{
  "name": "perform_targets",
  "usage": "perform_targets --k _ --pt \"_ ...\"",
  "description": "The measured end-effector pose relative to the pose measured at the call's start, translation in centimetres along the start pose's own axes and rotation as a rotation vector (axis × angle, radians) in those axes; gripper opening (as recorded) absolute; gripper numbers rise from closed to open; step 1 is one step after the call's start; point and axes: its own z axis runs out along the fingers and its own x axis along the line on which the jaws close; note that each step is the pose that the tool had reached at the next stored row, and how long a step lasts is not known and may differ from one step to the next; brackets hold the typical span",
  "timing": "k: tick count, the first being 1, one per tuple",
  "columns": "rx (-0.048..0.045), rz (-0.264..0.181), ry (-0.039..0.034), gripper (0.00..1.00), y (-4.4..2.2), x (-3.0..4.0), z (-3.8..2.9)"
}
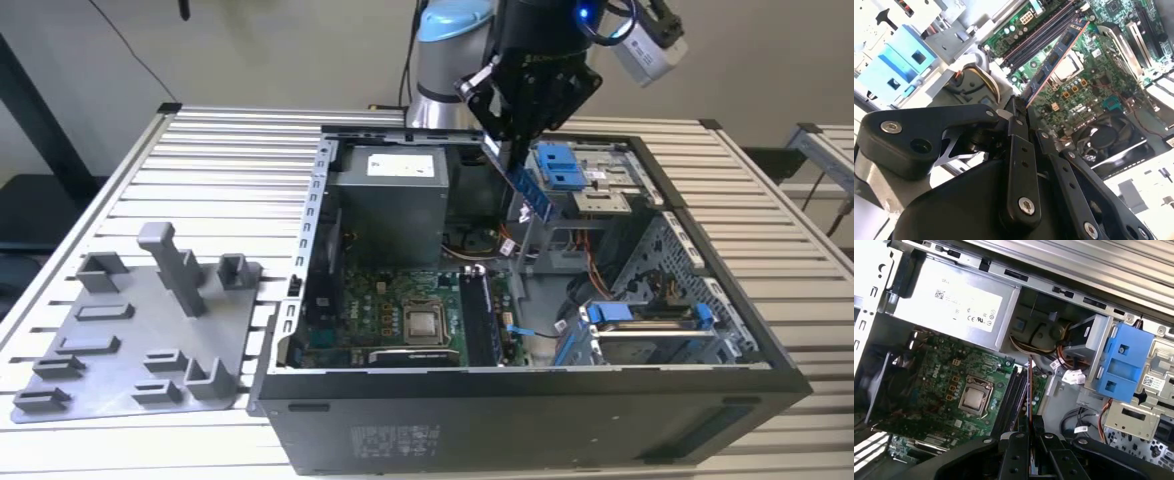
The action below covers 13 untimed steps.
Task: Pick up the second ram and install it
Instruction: 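Insert the second ram into the second slot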
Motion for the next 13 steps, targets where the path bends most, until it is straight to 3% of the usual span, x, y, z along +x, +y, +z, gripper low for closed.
perform_targets --k 13 --pt "0.0022 0.092 -0.0037 0.14 0.00 0.00 0.07"
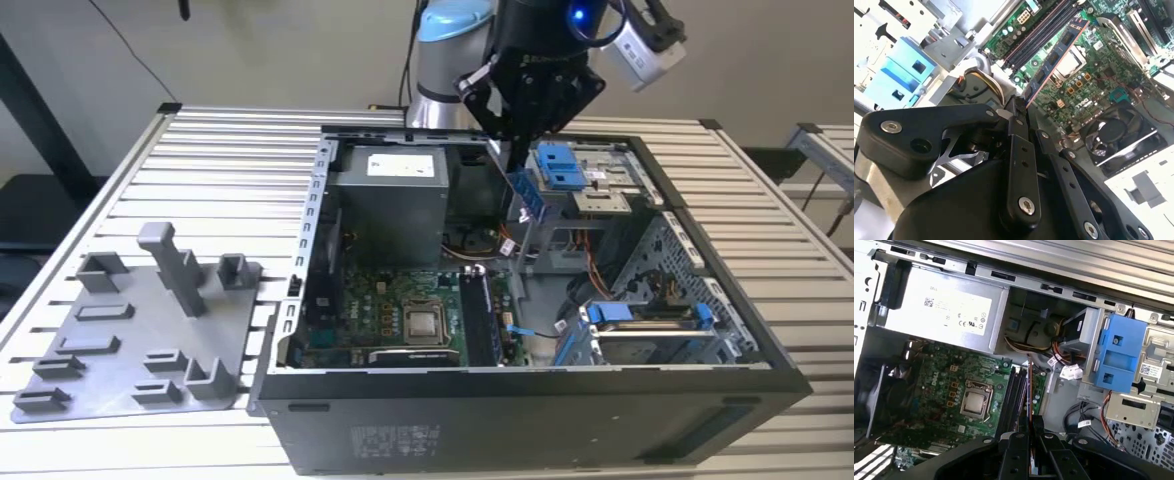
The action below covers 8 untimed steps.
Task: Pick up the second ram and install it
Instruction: 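Insert the second ram into the second slot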
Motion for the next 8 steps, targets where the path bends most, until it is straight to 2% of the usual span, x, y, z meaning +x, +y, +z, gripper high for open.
perform_targets --k 8 --pt "0.0012 0.052 -0.0021 0.14 0.00 0.00 0.06"
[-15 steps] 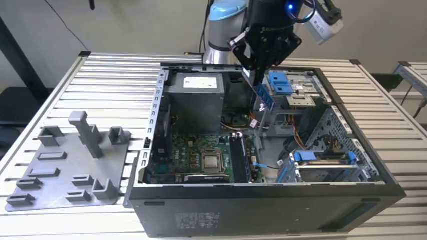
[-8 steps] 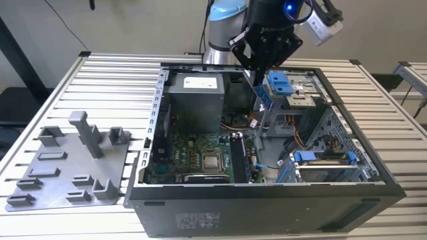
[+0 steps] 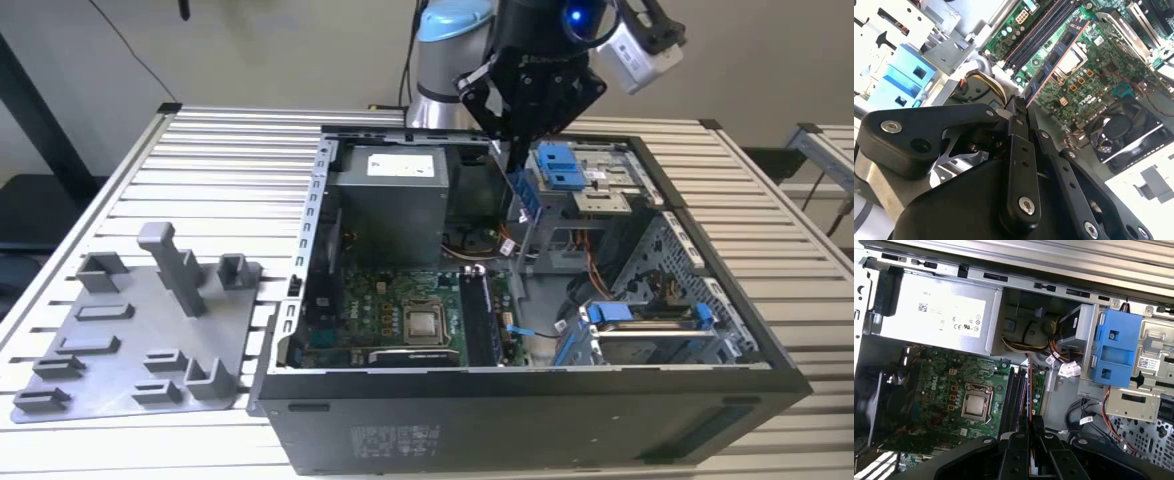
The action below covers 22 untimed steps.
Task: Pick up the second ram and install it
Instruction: 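Insert the second ram into the second slot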
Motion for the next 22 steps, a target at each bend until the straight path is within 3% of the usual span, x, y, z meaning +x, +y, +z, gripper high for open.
perform_targets --k 10,16,22 --pt "0.0011 0.039 -0.0015 0.14 -0.01 0.00 0.14" --pt "0.0011 0.040 -0.0016 0.14 -0.01 0.00 0.17" --pt "0.0032 0.041 -0.0014 0.14 -0.04 0.02 0.86"
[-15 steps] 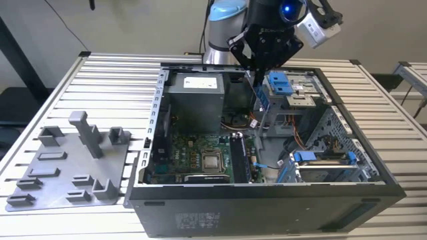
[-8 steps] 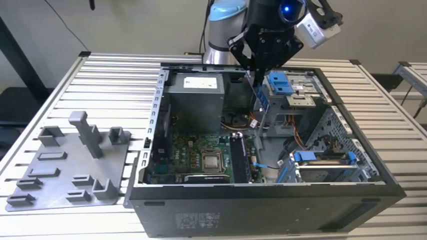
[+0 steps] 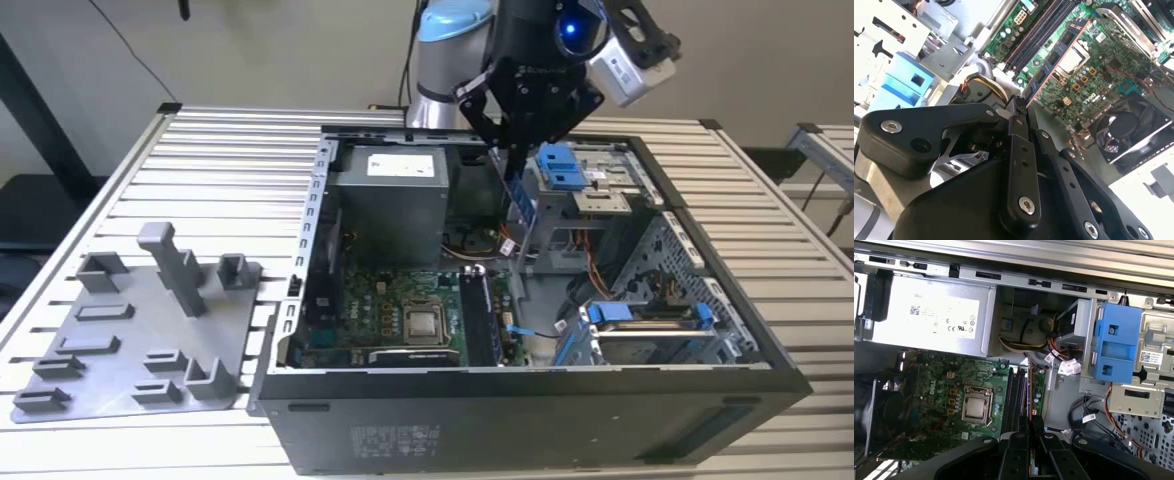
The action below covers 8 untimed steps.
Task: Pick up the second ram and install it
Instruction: 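Insert the second ram into the second slot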
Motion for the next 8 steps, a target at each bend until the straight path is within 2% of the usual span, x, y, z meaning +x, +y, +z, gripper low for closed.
perform_targets --k 8 --pt "0.0067 0.000 0.0008 0.14 -0.03 0.02 0.69"
